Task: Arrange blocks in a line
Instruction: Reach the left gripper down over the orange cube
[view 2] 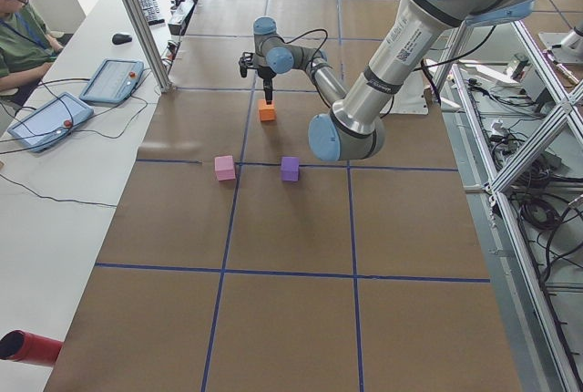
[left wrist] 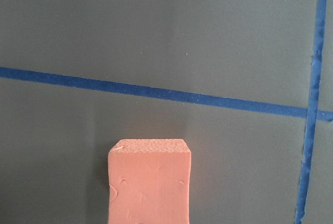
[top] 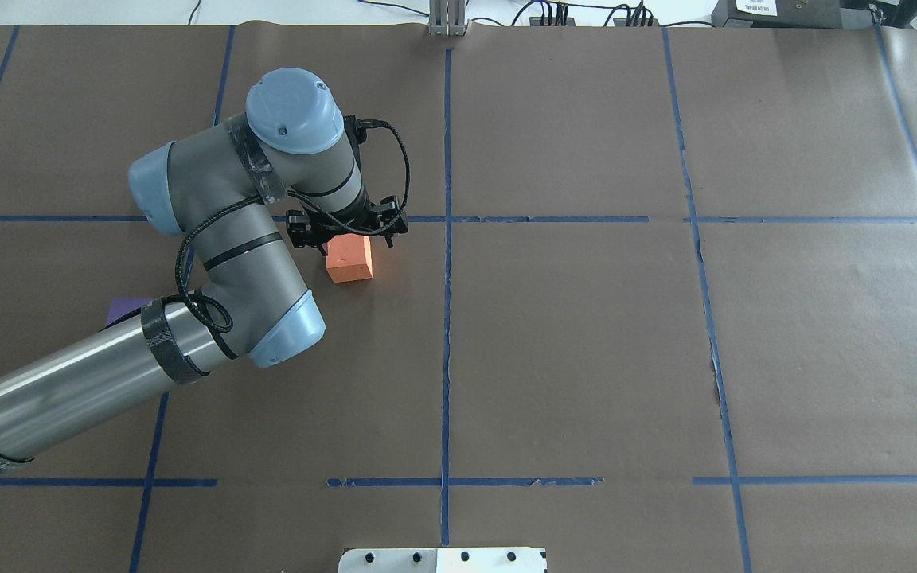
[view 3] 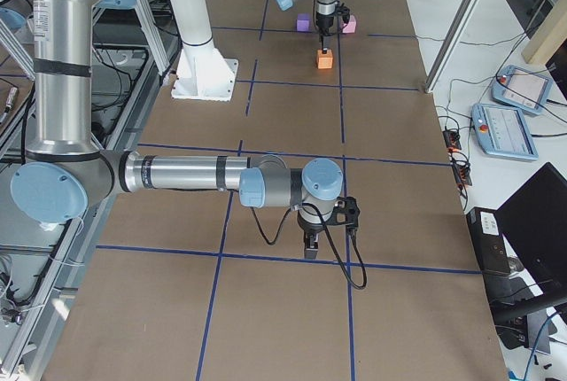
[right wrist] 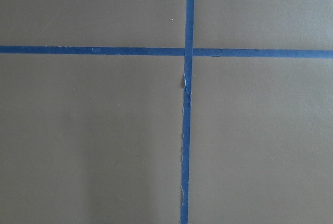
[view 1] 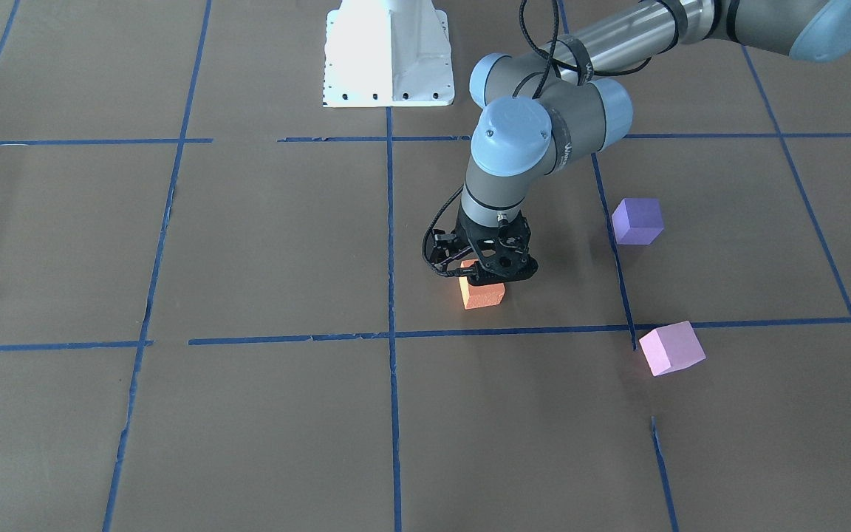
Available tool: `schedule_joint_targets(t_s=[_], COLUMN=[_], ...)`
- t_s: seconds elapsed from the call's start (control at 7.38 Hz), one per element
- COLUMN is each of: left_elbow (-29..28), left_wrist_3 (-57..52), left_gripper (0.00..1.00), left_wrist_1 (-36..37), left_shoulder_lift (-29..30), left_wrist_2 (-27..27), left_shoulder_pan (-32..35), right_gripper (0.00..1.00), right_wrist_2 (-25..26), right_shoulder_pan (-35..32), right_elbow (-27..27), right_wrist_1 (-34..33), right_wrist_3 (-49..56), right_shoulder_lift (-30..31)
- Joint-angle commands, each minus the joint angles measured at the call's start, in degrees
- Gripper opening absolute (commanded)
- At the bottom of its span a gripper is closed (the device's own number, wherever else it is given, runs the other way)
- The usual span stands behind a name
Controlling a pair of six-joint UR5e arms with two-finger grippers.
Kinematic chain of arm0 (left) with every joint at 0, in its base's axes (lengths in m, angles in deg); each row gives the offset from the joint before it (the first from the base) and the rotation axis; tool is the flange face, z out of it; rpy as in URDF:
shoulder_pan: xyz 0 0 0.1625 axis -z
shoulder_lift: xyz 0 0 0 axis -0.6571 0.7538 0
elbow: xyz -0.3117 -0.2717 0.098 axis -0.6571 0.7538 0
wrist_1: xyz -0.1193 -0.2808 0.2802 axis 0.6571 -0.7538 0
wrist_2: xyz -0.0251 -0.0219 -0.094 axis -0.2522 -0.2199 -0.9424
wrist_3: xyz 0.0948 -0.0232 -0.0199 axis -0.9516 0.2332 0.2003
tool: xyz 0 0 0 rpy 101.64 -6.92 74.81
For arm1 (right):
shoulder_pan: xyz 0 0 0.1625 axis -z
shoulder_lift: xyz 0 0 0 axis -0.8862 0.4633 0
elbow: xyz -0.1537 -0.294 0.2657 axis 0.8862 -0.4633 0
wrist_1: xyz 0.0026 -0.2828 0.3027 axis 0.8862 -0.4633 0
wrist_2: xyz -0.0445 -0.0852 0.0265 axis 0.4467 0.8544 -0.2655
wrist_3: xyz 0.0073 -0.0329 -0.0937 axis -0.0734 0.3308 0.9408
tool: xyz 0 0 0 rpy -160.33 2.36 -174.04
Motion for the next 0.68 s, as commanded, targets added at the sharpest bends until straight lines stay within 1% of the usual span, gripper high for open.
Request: schedule_joint_targets(t_s=[0.0,0.27,0.41,0.54], left_elbow=[-1.20,-1.29,-1.38,-1.64], left_wrist_3=[-1.86,-4.06,-3.89,-3.54], left_gripper=[1.00,1.00,1.00,1.00], left_wrist_1=[-0.69,-1.39,-4.27,-5.17], left_shoulder_lift=[-0.03,-0.90,-2.21,-2.66], left_wrist_2=[3.20,3.22,3.13,3.04], left_shoulder_pan=[0.35,1.32,1.32,1.14], right_gripper=[1.00,1.00,1.00,1.00], right_wrist_2=[0.00,0.00,0.00,0.00], right_shoulder_pan=[-0.01,0.08,-0.01,0.08], right_elbow=[0.00,0.00,0.00,0.00], right_wrist_1=[0.00,0.00,0.00,0.00], right_wrist_3=[0.00,0.00,0.00,0.00], right_shoulder_lift=[0.03,0.03,0.03,0.03])
